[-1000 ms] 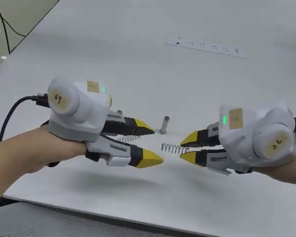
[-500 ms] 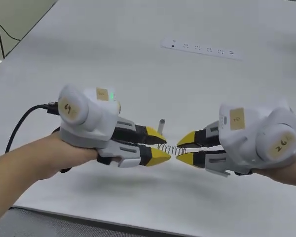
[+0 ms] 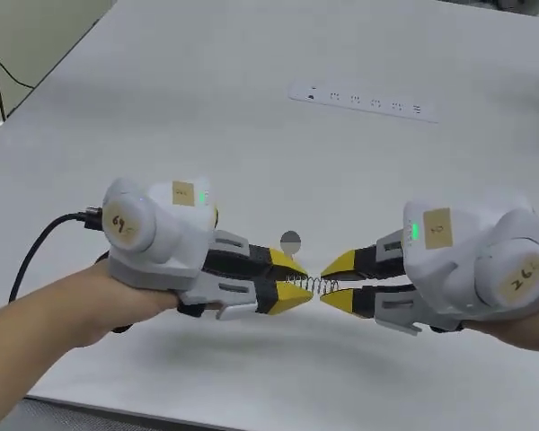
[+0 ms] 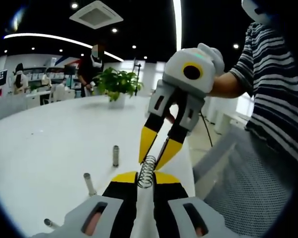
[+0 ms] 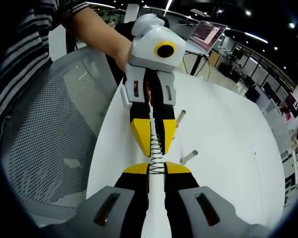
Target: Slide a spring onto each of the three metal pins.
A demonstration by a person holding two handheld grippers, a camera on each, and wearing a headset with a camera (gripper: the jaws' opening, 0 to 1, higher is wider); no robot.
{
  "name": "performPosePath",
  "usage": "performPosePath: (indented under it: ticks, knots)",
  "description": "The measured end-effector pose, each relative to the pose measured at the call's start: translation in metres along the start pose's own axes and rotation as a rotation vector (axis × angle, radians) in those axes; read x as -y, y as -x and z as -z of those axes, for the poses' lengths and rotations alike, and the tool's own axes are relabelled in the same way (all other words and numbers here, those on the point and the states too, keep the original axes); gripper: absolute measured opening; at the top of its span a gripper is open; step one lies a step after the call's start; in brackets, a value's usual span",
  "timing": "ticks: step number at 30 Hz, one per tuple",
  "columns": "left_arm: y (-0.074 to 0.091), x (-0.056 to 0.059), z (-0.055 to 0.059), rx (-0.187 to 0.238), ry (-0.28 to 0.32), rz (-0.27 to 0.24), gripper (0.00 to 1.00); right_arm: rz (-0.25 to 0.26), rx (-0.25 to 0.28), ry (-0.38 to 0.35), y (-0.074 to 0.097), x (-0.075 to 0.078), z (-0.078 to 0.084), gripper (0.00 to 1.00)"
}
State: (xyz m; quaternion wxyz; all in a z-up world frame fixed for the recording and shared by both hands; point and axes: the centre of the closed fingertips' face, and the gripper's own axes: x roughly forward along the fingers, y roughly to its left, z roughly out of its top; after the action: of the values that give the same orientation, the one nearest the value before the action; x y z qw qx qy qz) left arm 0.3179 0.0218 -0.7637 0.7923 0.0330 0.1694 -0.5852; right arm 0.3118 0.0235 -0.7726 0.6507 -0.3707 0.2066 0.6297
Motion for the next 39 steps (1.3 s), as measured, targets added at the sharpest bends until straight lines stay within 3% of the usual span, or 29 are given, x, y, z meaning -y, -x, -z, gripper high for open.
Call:
performPosePath:
  ticks: [10,14,20,34,39]
  knots:
    - [0.000,0.009,-0.003,0.000,-0.005,0.066,0.02,-0.012,0.036,-0.011,0.003,-0.006,-0.001,0.09]
    - [0.002,0.012,-0.004,-0.001,-0.005,0.081,0.02,-0.023,0.026,-0.011,0.002,-0.010,0.006,0.16]
    - [0.002,0.018,-0.004,-0.004,-0.011,0.103,0.02,-0.032,0.048,-0.039,0.002,-0.013,0.007,0.11]
    - [0.000,0.015,0.006,-0.039,-0.014,0.092,0.03,-0.019,0.073,-0.062,0.011,-0.010,-0.004,0.06]
    - [-0.001,0.010,0.001,-0.016,-0.030,0.070,0.03,-0.008,0.072,-0.037,0.016,-0.005,-0.012,0.06]
